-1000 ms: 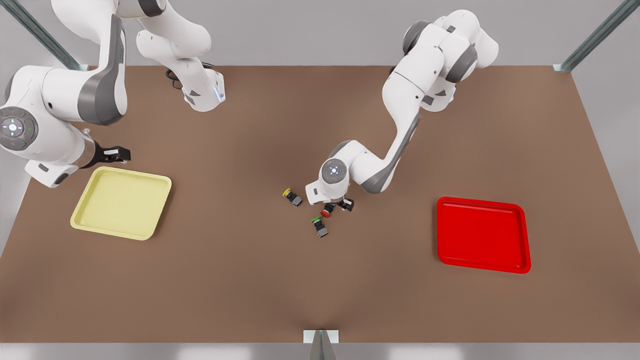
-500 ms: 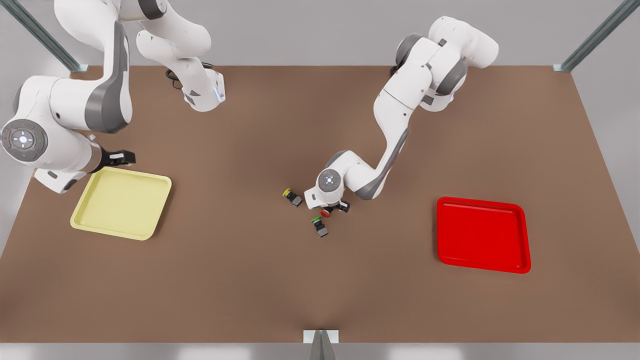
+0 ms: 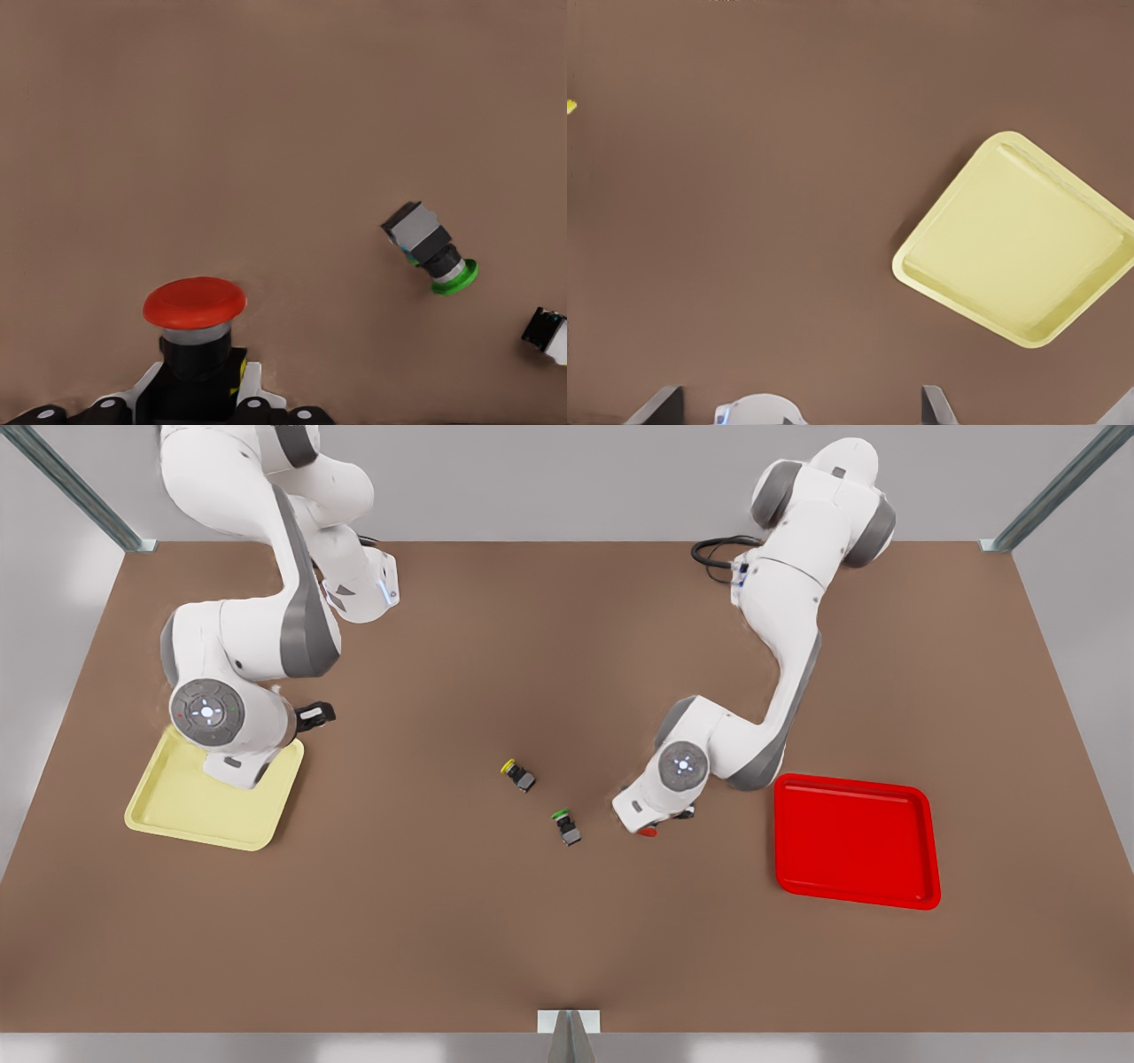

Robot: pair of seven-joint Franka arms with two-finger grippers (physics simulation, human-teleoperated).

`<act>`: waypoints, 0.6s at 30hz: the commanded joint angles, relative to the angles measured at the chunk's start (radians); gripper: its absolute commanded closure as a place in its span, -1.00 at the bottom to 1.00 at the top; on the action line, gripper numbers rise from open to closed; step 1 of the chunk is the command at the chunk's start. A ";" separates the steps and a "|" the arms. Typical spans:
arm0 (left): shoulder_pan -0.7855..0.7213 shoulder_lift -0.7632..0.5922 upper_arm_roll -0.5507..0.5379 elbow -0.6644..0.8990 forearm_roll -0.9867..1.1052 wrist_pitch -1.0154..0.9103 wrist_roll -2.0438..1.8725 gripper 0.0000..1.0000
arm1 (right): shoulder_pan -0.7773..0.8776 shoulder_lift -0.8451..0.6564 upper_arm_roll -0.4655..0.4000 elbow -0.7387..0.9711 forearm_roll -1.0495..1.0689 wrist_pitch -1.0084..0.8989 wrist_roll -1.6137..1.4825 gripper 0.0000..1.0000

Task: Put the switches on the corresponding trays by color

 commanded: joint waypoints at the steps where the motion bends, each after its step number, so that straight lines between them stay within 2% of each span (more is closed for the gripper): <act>1: 0.156 -0.077 0.000 -0.065 0.042 -0.339 0.103 0.46 | 0.098 0.050 0.000 0.000 0.044 0.167 0.000 -1.00; 3: 0.348 -0.065 -0.003 -0.065 0.044 -0.231 0.210 0.46 | 0.238 0.104 0.000 0.003 0.044 0.268 0.140 -1.00; 5: 0.511 -0.025 -0.108 -0.060 0.047 -0.141 0.215 0.46 | 0.331 0.170 0.000 0.010 0.047 0.368 0.247 -1.00; 13: 0.563 0.024 -0.128 -0.129 0.087 -0.076 0.238 0.44 | 0.414 0.340 -0.001 -0.023 0.145 0.762 0.278 -1.00; 15: 0.583 0.036 -0.128 -0.143 0.114 -0.075 0.236 0.36 | 0.434 0.353 -0.003 -0.050 0.142 0.820 0.276 -1.00; 16: 0.592 0.036 -0.128 -0.146 0.114 -0.076 0.244 0.20 | 0.440 0.357 -0.005 -0.072 0.140 0.843 0.276 -1.00; 17: 0.592 0.036 -0.128 -0.158 0.114 -0.076 0.244 -1.00 | 0.448 0.356 -0.005 -0.130 0.139 0.914 0.275 -1.00; 18: 0.592 0.036 -0.128 -0.157 0.114 -0.076 0.242 -1.00 | 0.448 0.353 -0.008 -0.173 0.139 0.960 0.270 -1.00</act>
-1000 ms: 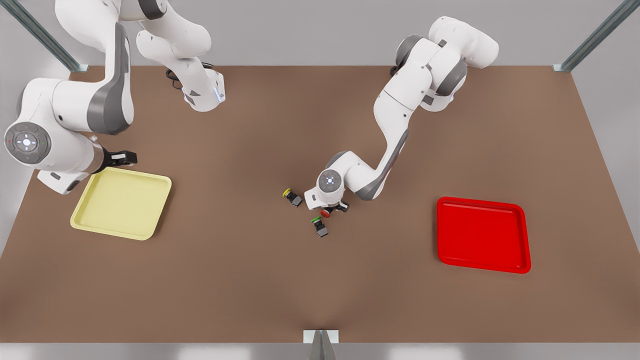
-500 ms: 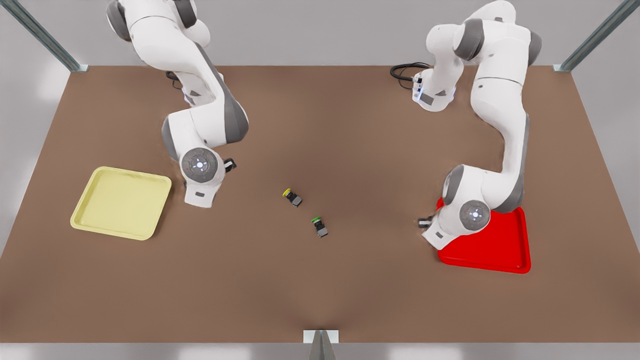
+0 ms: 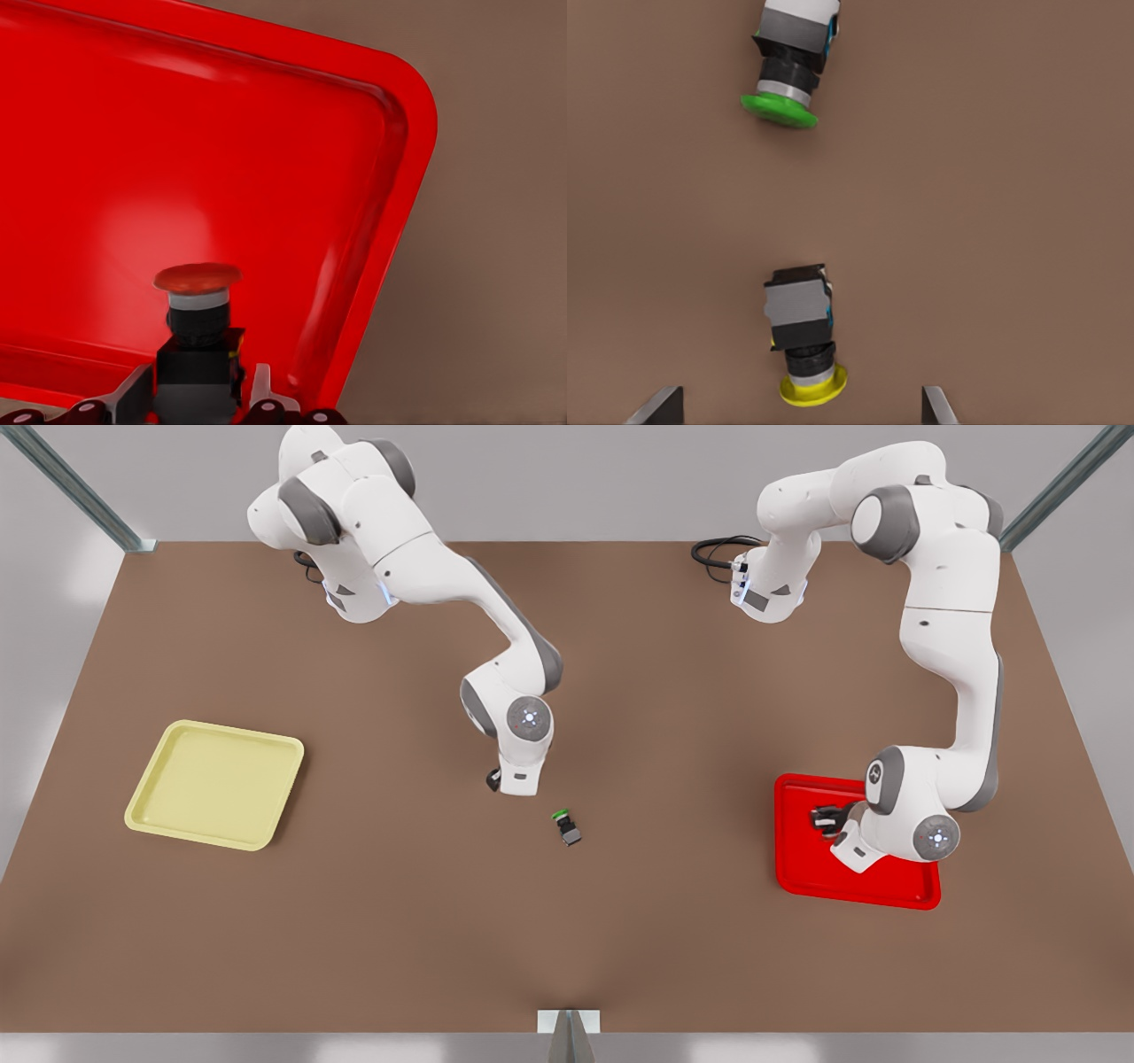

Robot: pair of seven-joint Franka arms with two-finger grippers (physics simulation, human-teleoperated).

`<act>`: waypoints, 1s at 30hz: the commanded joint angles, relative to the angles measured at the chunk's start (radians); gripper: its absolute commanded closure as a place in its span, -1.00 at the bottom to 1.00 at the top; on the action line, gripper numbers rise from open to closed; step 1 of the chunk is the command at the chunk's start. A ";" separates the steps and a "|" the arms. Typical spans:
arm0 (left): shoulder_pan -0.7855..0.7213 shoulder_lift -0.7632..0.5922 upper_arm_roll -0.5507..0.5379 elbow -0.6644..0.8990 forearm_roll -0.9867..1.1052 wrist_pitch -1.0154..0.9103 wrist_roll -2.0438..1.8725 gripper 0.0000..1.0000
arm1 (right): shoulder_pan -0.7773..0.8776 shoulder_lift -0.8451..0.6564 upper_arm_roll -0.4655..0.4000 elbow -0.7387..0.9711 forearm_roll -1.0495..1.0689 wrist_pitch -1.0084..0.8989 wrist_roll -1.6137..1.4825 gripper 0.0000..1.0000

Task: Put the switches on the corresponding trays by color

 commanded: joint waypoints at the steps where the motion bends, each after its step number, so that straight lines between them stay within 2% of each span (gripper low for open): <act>1: 0.000 -0.001 -0.002 -0.002 0.031 0.005 0.094 -1.00 | 0.002 -0.004 -0.003 -0.069 0.003 0.260 0.072 -1.00; 3: 0.000 -0.020 -0.008 0.006 0.030 -0.027 0.099 -1.00 | 0.001 -0.006 -0.003 -0.095 -0.001 0.267 0.069 -1.00; 4: -0.012 -0.046 -0.053 0.115 0.031 -0.210 0.101 -1.00 | 0.002 -0.004 -0.003 -0.092 -0.001 0.267 0.069 -1.00; 6: -0.119 -0.084 -0.071 0.452 0.025 -0.555 0.097 -1.00 | 0.014 0.003 -0.003 -0.086 0.000 0.293 0.069 -1.00; 7: -0.182 -0.087 -0.068 0.563 0.025 -0.613 0.090 -1.00 | 0.027 0.012 -0.003 -0.086 0.000 0.310 0.071 -1.00; 8: -0.202 -0.121 -0.070 0.581 0.025 -0.612 0.090 -1.00 | 0.039 0.017 -0.003 -0.087 0.000 0.310 0.071 -1.00; 10: -0.195 -0.251 -0.111 0.546 0.027 -0.577 0.087 -1.00 | 0.042 0.026 -0.003 -0.095 -0.001 0.310 0.069 -1.00; 11: -0.208 -0.316 -0.084 0.479 0.018 -0.523 0.084 -1.00 | 0.042 0.031 -0.003 -0.096 -0.001 0.310 0.069 -1.00; 12: -0.305 -0.377 0.094 0.437 -0.100 -0.497 0.085 -1.00 | 0.054 0.042 -0.003 -0.096 -0.001 0.310 0.072 -1.00; 13: -0.339 -0.391 0.116 0.409 -0.107 -0.497 0.084 -1.00 | 0.056 0.037 -0.003 -0.129 -0.001 0.310 0.072 -1.00; 16: -0.336 -0.374 0.116 0.411 -0.105 -0.524 0.084 -1.00 | 0.053 0.015 -0.001 -0.208 -0.011 0.310 0.072 -1.00; 30: -0.324 -0.368 0.117 0.412 -0.108 -0.621 0.005 -1.00 | 0.048 0.057 -0.001 -0.165 -0.009 0.310 0.072 -1.00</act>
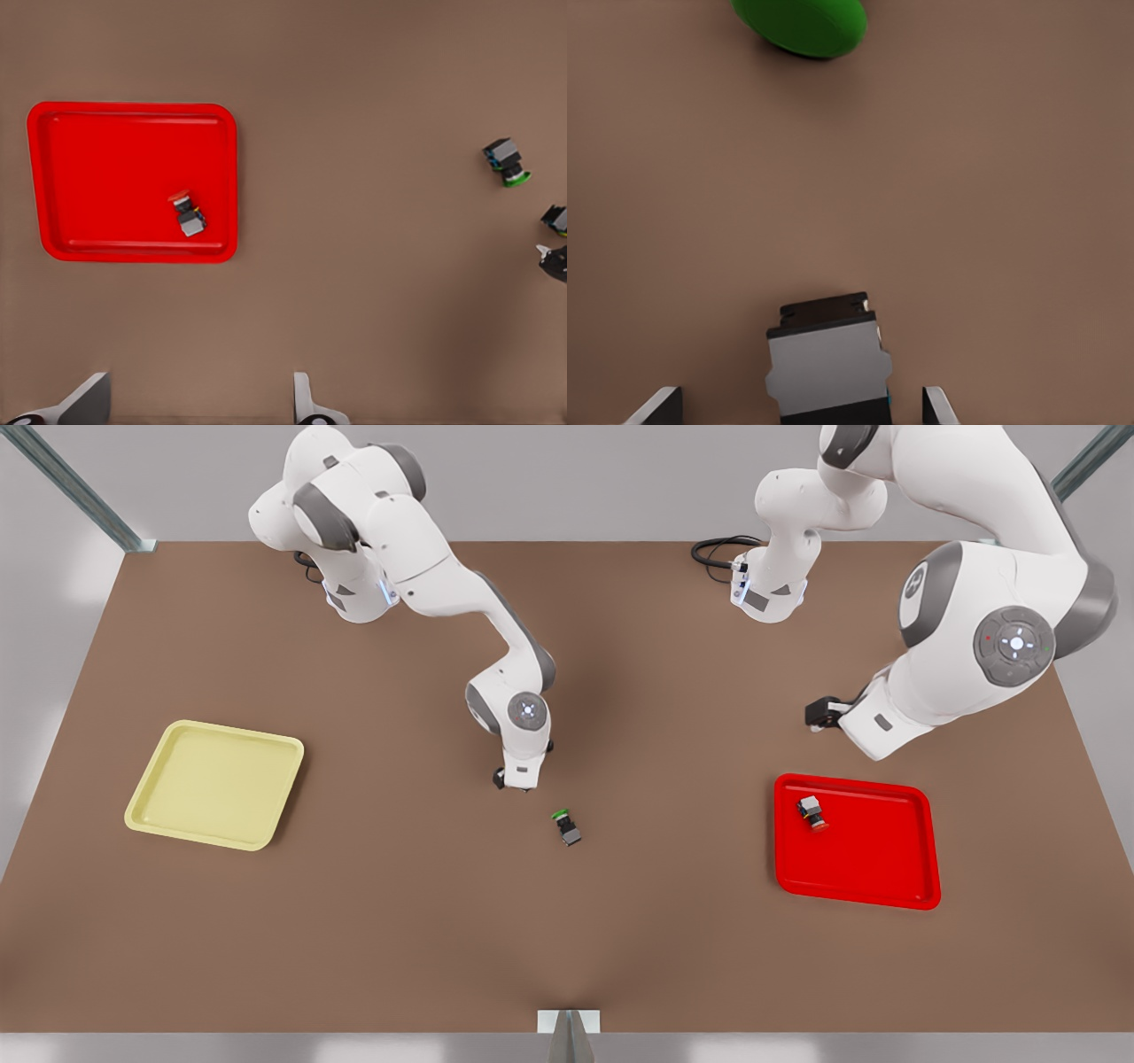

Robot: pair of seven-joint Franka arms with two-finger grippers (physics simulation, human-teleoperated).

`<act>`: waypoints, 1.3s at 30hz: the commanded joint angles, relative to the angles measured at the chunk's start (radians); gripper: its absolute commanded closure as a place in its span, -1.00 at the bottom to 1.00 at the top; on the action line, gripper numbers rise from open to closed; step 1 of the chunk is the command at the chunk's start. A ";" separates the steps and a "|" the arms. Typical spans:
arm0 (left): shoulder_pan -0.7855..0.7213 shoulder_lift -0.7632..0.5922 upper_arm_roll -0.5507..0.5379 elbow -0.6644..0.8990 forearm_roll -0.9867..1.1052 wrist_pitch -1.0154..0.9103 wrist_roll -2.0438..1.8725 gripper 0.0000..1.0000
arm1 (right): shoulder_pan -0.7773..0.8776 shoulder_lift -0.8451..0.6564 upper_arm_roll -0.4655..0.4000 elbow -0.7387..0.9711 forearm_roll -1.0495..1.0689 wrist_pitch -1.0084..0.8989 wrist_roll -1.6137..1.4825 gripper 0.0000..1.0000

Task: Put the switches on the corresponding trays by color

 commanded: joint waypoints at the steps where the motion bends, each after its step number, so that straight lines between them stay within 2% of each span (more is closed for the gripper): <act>1: 0.001 0.000 0.000 0.000 -0.002 -0.031 -0.029 -1.00 | 0.000 0.007 0.000 0.004 0.003 0.002 0.009 -1.00; 7: 0.001 0.006 0.000 0.000 -0.002 -0.031 -0.029 -1.00 | 0.000 0.007 0.000 0.004 0.004 -0.001 0.017 -1.00; 8: 0.001 0.006 0.000 0.000 -0.002 -0.031 -0.031 -1.00 | 0.000 0.005 0.001 0.004 0.004 -0.001 0.014 -0.75; 10: 0.001 0.006 0.000 0.000 -0.002 -0.031 -0.031 -1.00 | 0.000 0.004 0.001 0.004 0.004 -0.005 0.010 -0.53; 13: 0.001 0.006 0.000 0.000 -0.002 -0.031 -0.029 -1.00 | -0.003 0.002 0.003 0.004 0.006 -0.007 0.009 -0.47; 16: 0.001 0.006 0.000 0.000 -0.002 -0.031 -0.029 -1.00 | -0.008 -0.001 0.003 0.003 0.006 -0.010 0.009 -0.25; 18: 0.001 0.006 0.000 0.000 -0.001 -0.031 -0.029 -1.00 | -0.011 -0.001 0.003 0.003 0.006 -0.010 0.009 -0.07; 19: 0.001 0.006 0.000 0.000 -0.002 -0.031 -0.029 -1.00 | -0.013 -0.001 0.005 0.003 0.006 -0.010 0.009 0.15; 20: 0.001 0.006 0.000 0.000 -0.001 -0.031 -0.029 -1.00 | -0.013 -0.003 0.003 0.003 0.006 -0.011 0.009 0.28; 26: 0.001 0.006 0.000 0.000 -0.001 -0.032 -0.029 -1.00 | -0.029 -0.013 0.006 0.003 0.007 -0.041 0.009 0.29; 29: 0.001 0.006 0.000 0.000 -0.002 -0.032 -0.029 -1.00 | -0.045 -0.064 0.008 0.004 0.010 -0.109 0.007 0.29; 31: 0.001 0.006 0.000 0.000 -0.001 -0.031 -0.029 -1.00 | -0.100 -0.154 0.008 0.000 0.010 -0.211 -0.016 0.27; 34: 0.001 0.006 0.000 0.000 -0.001 -0.032 -0.029 -1.00 | -0.288 -0.243 0.008 -0.003 0.010 -0.372 -0.195 0.26; 35: 0.001 0.006 0.000 0.000 -0.001 -0.032 -0.029 -1.00 | -0.404 -0.259 0.008 0.001 0.010 -0.442 -0.307 0.26; 39: 0.001 0.006 0.000 0.000 -0.001 -0.031 -0.029 -1.00 | -0.684 -0.268 -0.029 -0.006 -0.001 -0.597 -0.531 0.26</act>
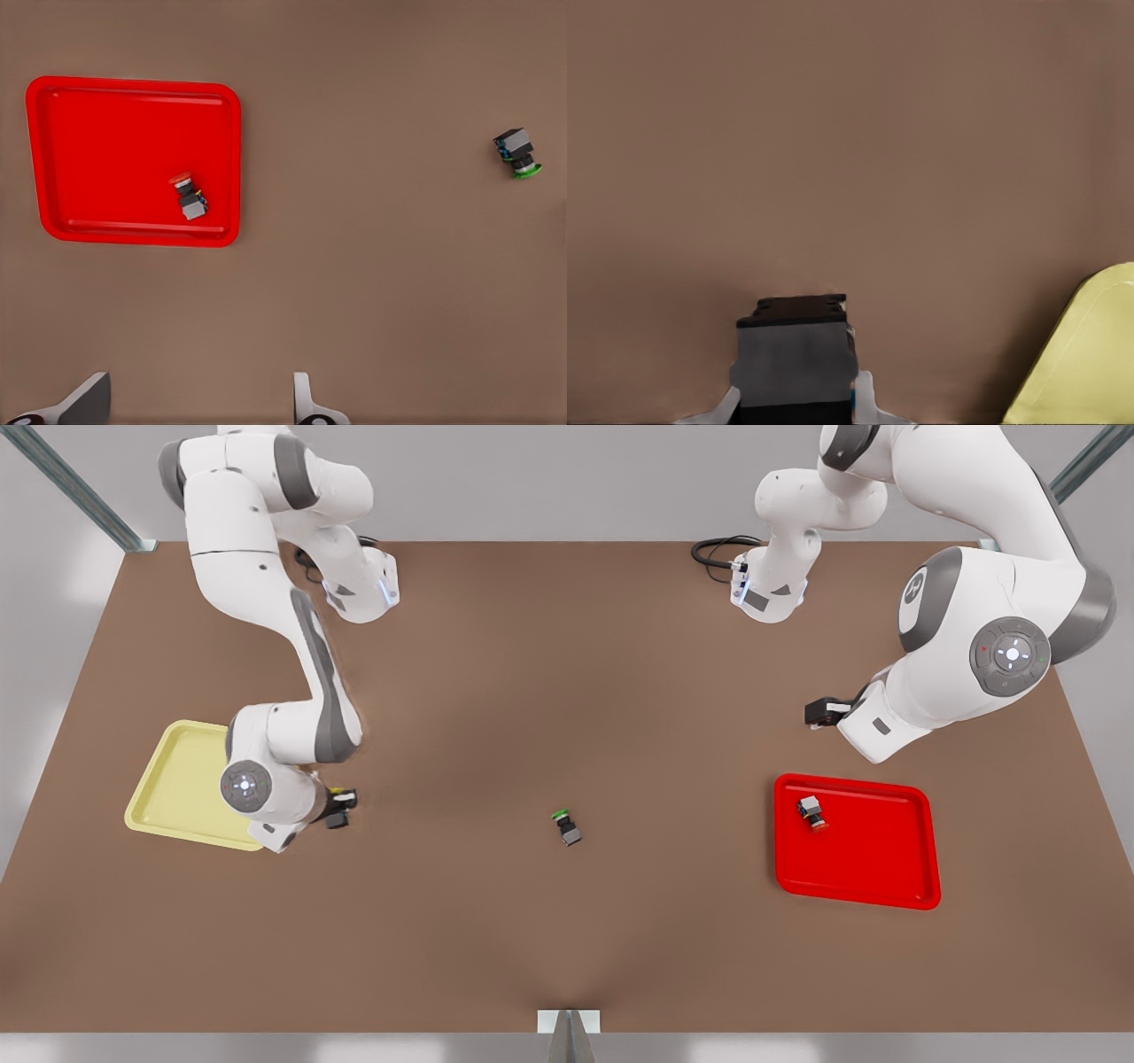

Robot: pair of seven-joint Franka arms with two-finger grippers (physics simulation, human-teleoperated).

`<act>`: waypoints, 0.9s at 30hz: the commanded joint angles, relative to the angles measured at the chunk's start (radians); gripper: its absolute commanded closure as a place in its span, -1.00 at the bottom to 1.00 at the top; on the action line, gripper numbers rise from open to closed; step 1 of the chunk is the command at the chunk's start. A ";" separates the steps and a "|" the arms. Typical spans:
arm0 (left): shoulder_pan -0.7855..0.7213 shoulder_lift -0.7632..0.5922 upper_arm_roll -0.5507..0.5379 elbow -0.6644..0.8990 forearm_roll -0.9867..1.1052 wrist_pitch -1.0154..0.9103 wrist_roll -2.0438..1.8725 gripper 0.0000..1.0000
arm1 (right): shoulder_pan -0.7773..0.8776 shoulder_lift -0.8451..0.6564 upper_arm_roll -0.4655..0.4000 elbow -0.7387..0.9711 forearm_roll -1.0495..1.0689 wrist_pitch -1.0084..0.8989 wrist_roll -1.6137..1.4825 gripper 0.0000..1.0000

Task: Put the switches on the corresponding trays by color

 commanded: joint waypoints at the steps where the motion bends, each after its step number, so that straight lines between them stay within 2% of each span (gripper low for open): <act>1: 0.000 -0.001 0.000 0.000 0.001 -0.001 -0.003 -1.00 | -0.072 0.001 -0.031 -0.001 -0.032 -0.226 -0.403 0.26; 4: 0.000 -0.001 0.000 0.000 0.001 0.000 -0.003 -1.00 | -0.090 -0.002 -0.123 -0.045 -0.118 -0.268 -0.437 0.26; 6: 0.000 -0.001 0.000 0.000 0.001 0.000 -0.001 -1.00 | -0.101 0.006 -0.202 -0.085 -0.155 -0.205 -0.509 0.26; 11: 0.000 -0.001 0.000 0.000 0.001 0.000 -0.003 -1.00 | -0.161 0.114 -0.207 -0.069 -0.161 -0.056 -0.569 0.21; 12: 0.000 -0.001 0.000 0.000 0.001 0.000 -0.003 -1.00 | -0.161 0.116 -0.207 -0.067 -0.161 -0.056 -0.567 -0.99; 19: 0.000 -0.001 0.000 0.000 -0.001 -0.003 -0.003 -1.00 | -0.156 0.101 -0.207 -0.058 -0.161 -0.093 -0.570 -1.00; 21: 0.000 -0.001 0.000 0.000 -0.001 -0.003 -0.003 -1.00 | -0.117 -0.002 -0.207 0.031 -0.159 -0.188 -0.534 -1.00; 24: 0.000 -0.001 0.000 0.000 -0.001 -0.003 -0.001 -1.00 | -0.014 -0.007 -0.201 0.284 -0.121 -0.314 -0.305 -1.00; 27: 0.000 -0.001 0.000 0.000 -0.001 -0.003 -0.003 -1.00 | 0.025 -0.066 -0.203 0.370 -0.050 -0.377 -0.204 -1.00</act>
